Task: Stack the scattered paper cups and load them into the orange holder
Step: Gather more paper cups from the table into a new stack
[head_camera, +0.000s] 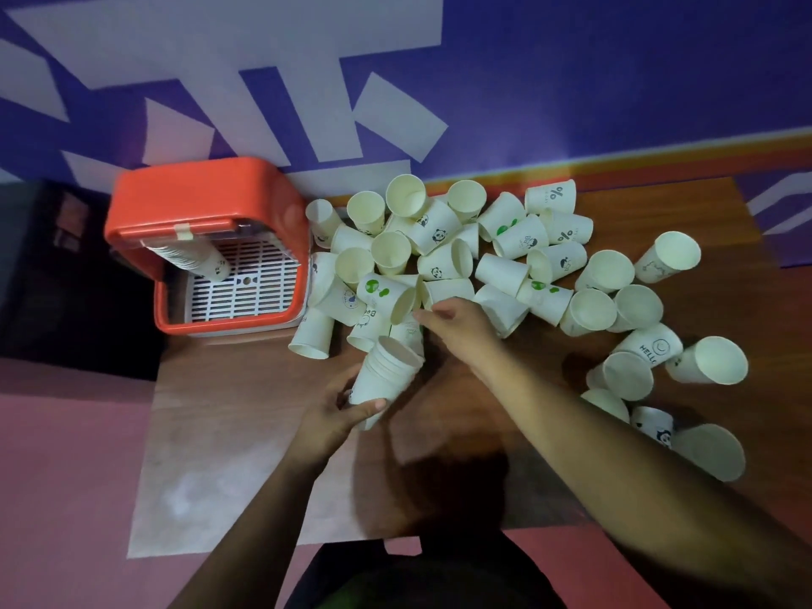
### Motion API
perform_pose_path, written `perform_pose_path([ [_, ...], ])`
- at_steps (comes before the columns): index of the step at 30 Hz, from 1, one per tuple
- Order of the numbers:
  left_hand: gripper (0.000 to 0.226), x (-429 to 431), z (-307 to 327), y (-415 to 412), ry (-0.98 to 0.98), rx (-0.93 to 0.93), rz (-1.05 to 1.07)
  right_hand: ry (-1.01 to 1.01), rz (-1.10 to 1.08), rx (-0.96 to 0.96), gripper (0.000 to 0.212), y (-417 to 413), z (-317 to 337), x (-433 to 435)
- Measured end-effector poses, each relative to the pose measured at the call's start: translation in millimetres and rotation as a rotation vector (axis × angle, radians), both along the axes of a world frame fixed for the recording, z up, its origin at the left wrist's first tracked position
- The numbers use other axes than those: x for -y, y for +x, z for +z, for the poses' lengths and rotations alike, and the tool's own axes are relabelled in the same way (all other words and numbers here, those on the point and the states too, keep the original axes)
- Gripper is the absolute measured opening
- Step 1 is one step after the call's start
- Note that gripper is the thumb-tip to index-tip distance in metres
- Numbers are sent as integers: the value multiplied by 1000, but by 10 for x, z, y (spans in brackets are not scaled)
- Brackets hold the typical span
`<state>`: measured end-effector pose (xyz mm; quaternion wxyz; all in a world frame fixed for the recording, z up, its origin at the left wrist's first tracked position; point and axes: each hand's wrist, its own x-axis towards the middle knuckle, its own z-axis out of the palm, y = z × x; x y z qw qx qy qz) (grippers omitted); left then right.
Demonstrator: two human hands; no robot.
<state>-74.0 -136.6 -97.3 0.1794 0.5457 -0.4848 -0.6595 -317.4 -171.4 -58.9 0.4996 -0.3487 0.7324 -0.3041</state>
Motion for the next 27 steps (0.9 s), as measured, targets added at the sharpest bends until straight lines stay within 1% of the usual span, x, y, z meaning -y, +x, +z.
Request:
perform_pose_path([
  [1,64,12,10,79,-2,9,25,-1,-22,17,48,87,-43,115],
  [4,72,48,25,279,-7,38,69,28,-93,32,31,327,-183,387],
  [7,79,91,27,436,-5,36,105,66,-139,5,24,478,-292,522],
  [9,80,109,22,506,-19,37,120,69,-132,-47,21,515,-349,545],
  [11,82,125,9,566,-28,39,132,47,-128,-69,17,508,-326,512],
  [13,85,143,-1,620,-27,51,158,-31,-130,-48,14,470,-217,428],
  [16,89,169,13,690,-42,115,169,-190,-17,-137,4,399,28,220],
  [17,86,182,7,716,-53,148,168,-225,40,-177,3,373,112,137],
  [19,71,216,38,741,-79,185,152,-237,148,-211,12,308,215,-16],
  [21,63,257,93,729,-110,185,87,-200,228,-131,15,267,244,-124],
  [24,60,306,205,671,-126,159,-44,-155,317,-29,19,276,233,-216],
  [27,65,355,238,593,-148,115,-131,-126,358,27,9,304,223,-263],
])
